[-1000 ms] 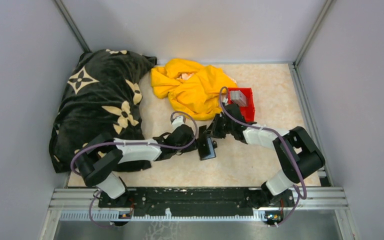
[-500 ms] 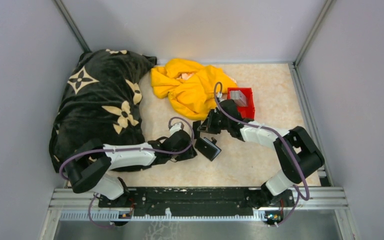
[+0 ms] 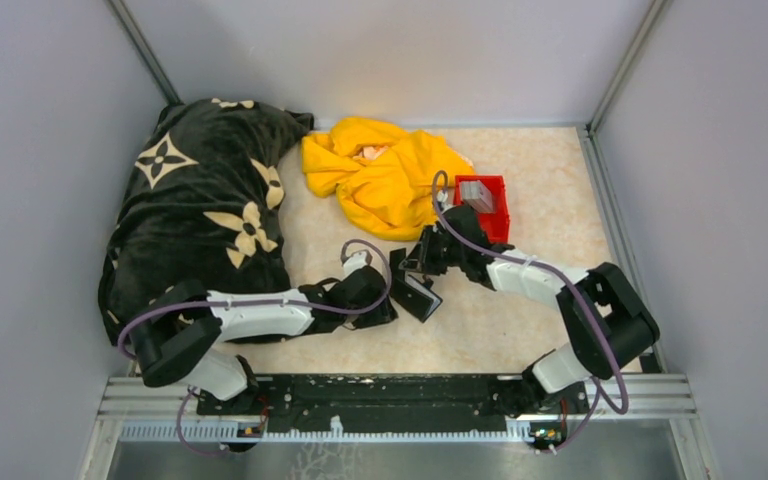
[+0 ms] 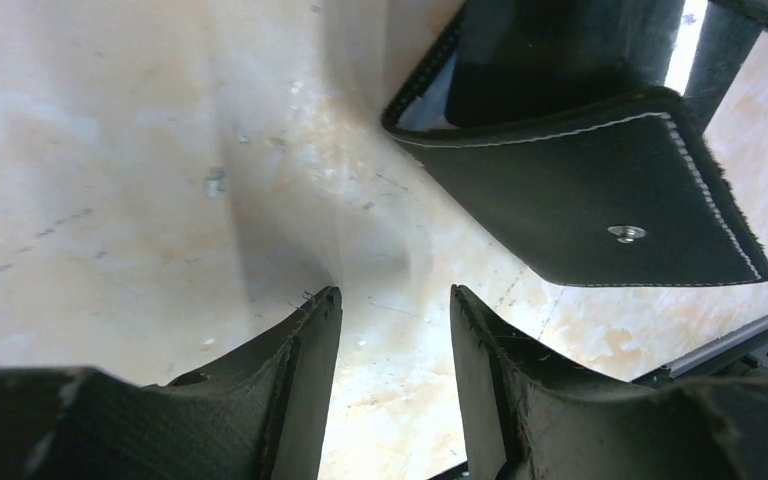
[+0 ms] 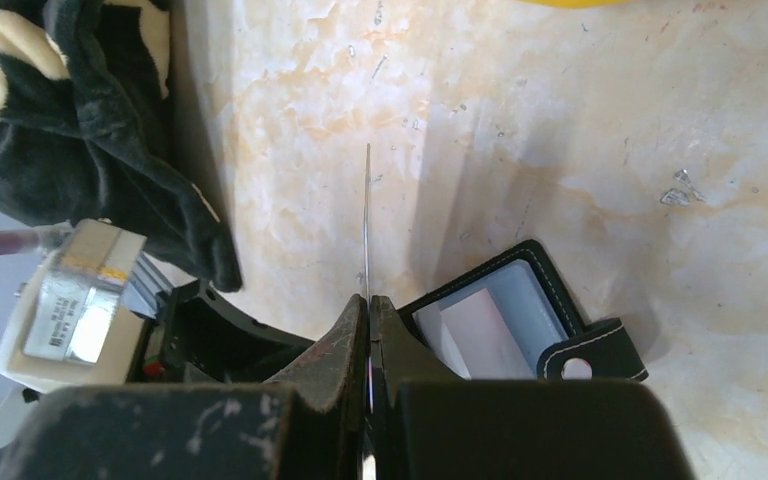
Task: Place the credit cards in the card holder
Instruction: Open the card holder at the center of the board.
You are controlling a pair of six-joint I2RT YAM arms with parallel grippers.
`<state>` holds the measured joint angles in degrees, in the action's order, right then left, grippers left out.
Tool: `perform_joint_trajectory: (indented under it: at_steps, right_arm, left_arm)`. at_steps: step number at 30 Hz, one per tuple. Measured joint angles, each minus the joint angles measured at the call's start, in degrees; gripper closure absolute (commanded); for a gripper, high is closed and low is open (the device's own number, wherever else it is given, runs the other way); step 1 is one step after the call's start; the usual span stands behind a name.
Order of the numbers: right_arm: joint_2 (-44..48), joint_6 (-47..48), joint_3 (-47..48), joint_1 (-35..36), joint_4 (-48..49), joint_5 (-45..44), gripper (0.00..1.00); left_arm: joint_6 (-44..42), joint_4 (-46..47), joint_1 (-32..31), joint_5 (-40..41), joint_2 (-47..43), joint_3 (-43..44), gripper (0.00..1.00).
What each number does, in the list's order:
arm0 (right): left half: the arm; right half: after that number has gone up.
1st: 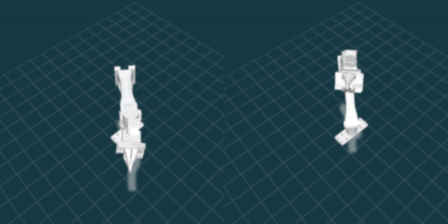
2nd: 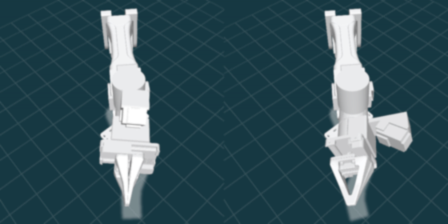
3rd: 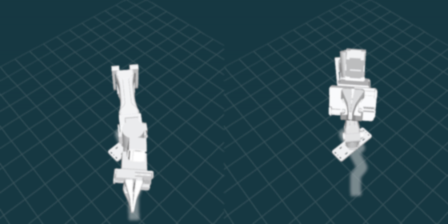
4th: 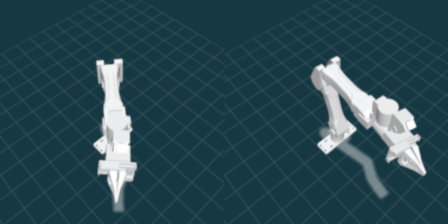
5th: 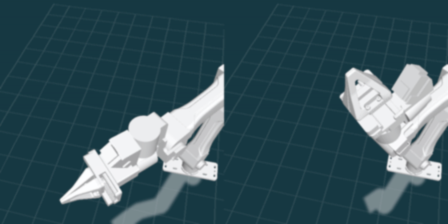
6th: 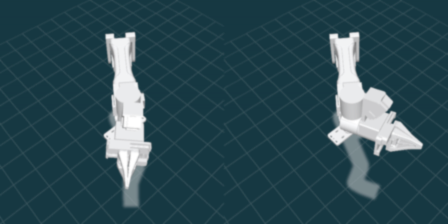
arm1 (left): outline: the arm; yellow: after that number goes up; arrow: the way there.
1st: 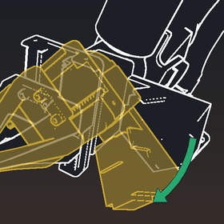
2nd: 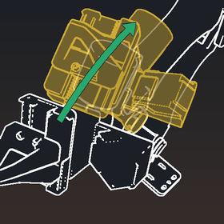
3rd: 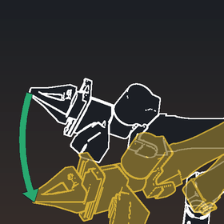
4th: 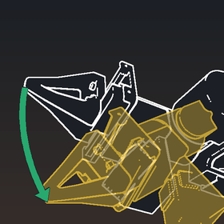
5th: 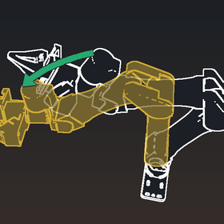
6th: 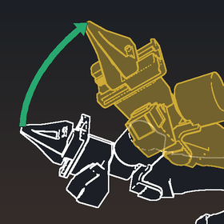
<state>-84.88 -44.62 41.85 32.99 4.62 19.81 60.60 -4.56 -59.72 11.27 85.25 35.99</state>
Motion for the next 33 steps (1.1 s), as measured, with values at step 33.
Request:
perform_joint_trajectory:
  at_steps: [33]
  right_arm:
    - [14.27,2.45,-5.86,13.46,-7.93,-10.80,1.00]
  left_arm:
    - [16.57,-11.54,-14.60,-5.92,-5.07,-1.60,0.46]
